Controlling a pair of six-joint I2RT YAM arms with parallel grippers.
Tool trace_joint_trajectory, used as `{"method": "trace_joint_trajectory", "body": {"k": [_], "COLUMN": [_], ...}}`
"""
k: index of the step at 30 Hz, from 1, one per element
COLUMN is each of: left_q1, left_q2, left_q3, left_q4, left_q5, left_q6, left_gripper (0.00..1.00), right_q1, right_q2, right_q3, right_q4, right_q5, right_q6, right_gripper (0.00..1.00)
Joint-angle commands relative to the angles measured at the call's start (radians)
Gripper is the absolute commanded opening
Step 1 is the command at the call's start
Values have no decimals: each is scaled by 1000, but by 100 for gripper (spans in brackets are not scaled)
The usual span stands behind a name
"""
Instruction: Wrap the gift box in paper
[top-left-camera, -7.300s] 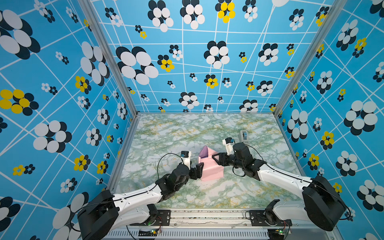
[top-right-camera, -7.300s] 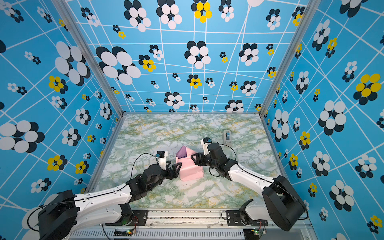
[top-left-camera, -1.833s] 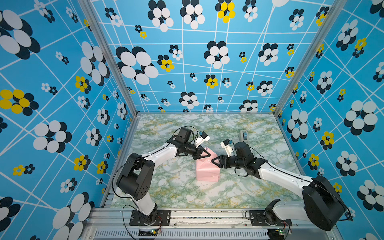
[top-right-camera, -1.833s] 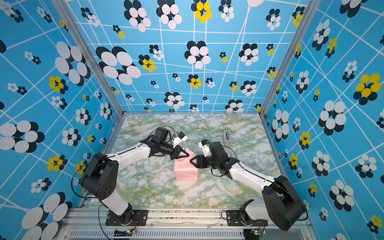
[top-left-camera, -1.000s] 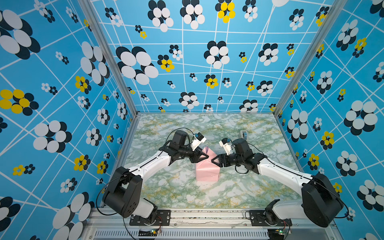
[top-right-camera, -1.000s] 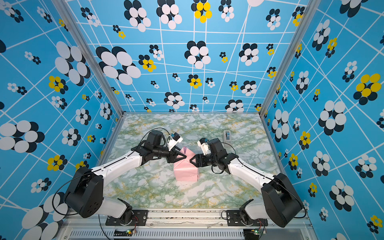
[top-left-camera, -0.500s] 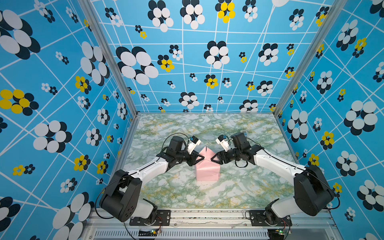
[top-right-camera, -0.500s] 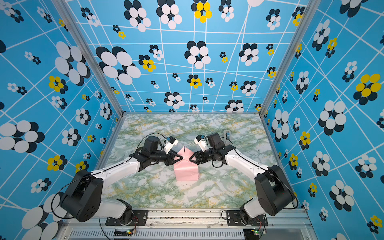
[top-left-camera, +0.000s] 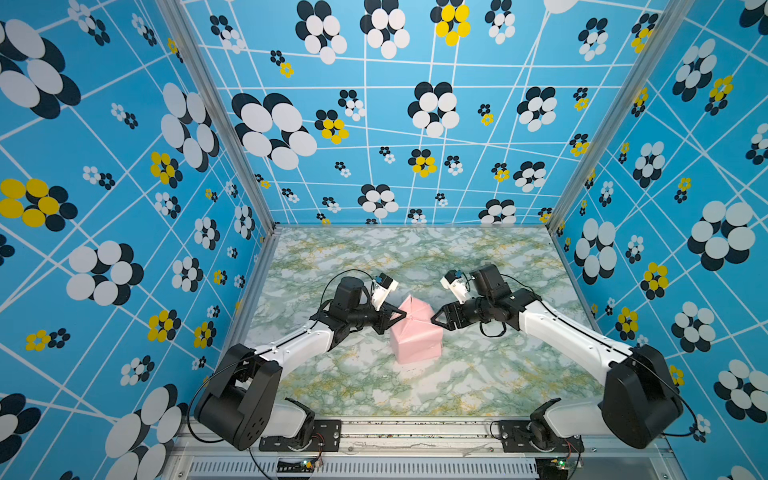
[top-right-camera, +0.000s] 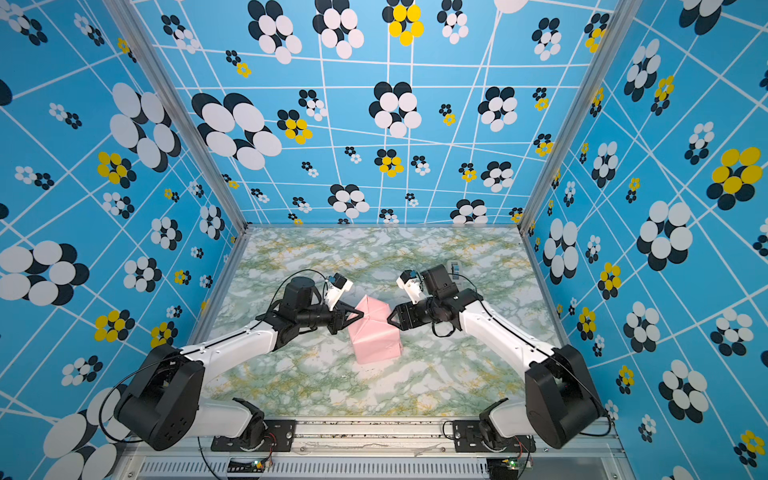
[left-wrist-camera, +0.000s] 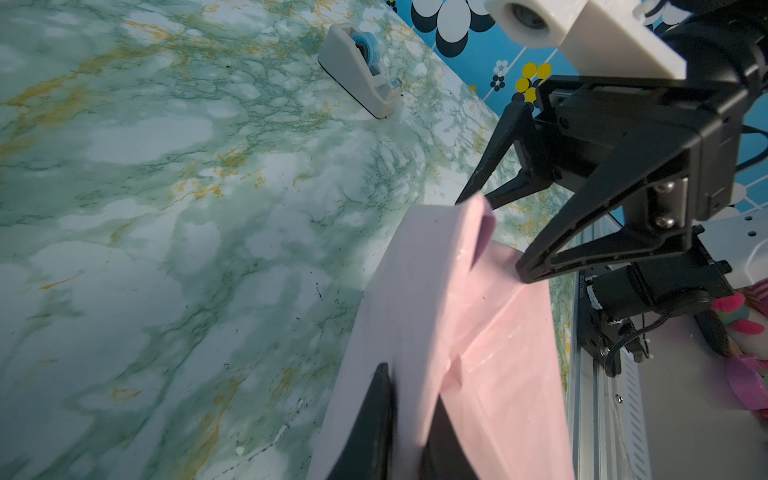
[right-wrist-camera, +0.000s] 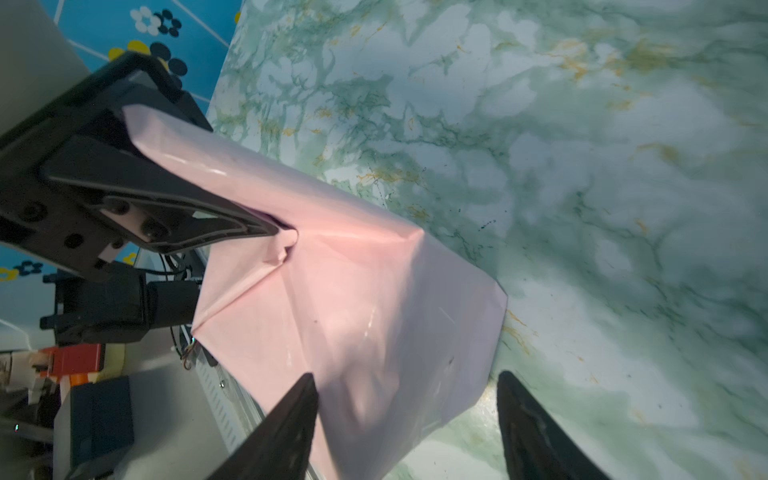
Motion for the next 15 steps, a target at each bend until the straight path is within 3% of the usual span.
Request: {"method": "trace_joint_trajectory", "body": {"k": [1,8,12,15], "left_q1": [-13,-91,-143,-181], "left_q2": [-29,-111,-169,-216], "left_q3": [-46,-75,-92,-119], "left_q4": [-24,-48,-62,-51], "left_q5": [-53,-234,-357,-447], "left_q6": [-36,-56,-71,-95], "left_gripper": [10,6,5,3], "right_q1": [-3,126,189,201], "right_q2": [-127,-347,-298,-231], "right_q3": [-87,-289,-313,-296], "right_q4": [-31,159,335,419], "right_q5": [126,197,202,200], "right_q6": [243,673,837,870], "right_gripper": [70,70,70,70]}}
